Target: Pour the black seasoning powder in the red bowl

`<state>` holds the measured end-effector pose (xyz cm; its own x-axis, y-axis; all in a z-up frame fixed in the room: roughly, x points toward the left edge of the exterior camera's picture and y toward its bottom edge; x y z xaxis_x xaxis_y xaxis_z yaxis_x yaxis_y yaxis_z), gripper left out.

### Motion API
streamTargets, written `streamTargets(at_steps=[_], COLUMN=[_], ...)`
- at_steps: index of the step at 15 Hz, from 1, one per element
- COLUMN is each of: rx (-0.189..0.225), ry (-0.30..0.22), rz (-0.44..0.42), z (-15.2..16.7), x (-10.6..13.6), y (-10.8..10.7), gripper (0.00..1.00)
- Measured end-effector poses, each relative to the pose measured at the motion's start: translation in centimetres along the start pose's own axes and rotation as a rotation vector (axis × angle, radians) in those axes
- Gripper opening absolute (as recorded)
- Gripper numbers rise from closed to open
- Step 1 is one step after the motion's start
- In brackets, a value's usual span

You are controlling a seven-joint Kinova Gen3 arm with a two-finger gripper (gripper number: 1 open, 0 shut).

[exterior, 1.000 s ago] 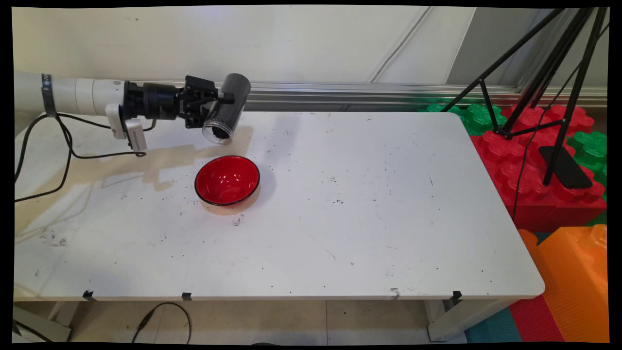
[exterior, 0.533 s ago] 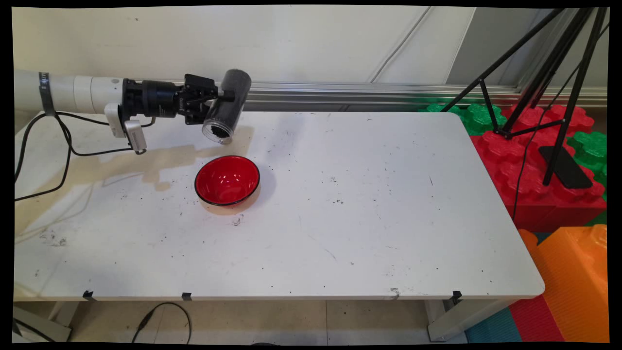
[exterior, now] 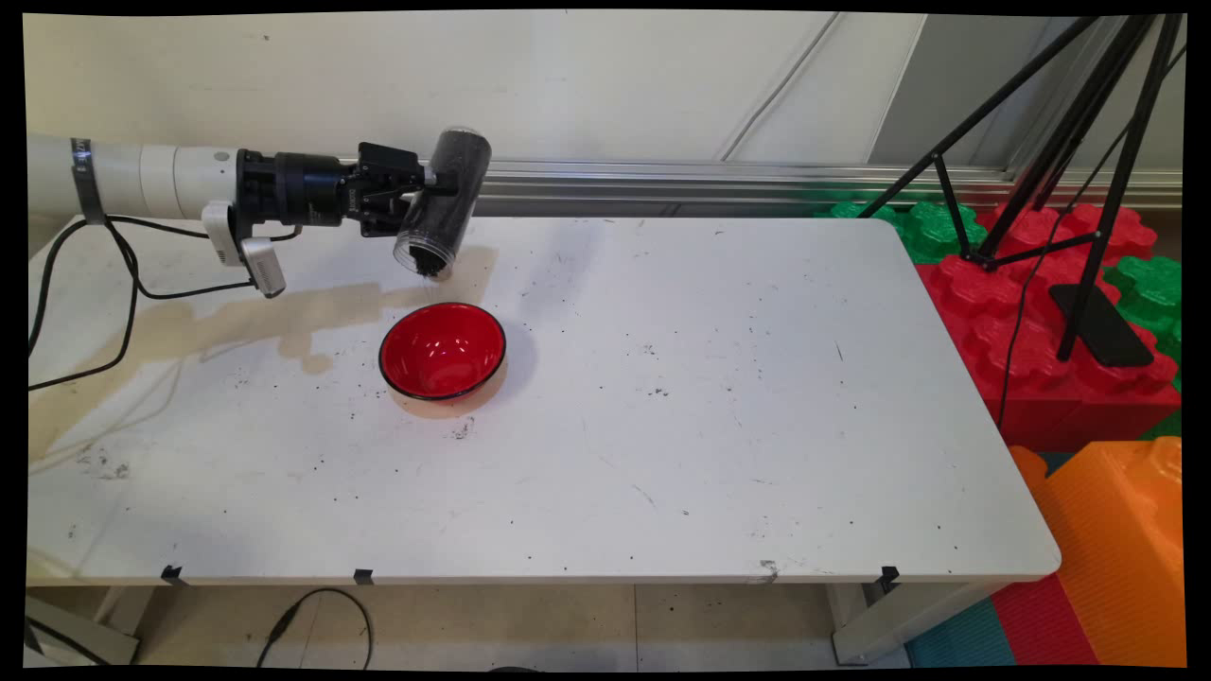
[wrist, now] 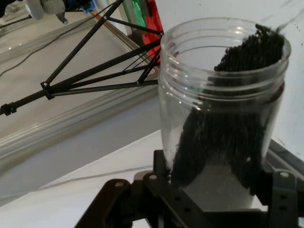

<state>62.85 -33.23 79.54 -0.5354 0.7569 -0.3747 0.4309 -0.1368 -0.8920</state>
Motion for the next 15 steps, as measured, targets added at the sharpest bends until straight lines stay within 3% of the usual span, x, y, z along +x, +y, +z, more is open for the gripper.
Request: streamTargets(at_steps=[15], rx=[0.011], ry=[-0.006], rz=[0.104], z=[0.00], x=[0.19], y=[-0.63], gripper=[0.00])
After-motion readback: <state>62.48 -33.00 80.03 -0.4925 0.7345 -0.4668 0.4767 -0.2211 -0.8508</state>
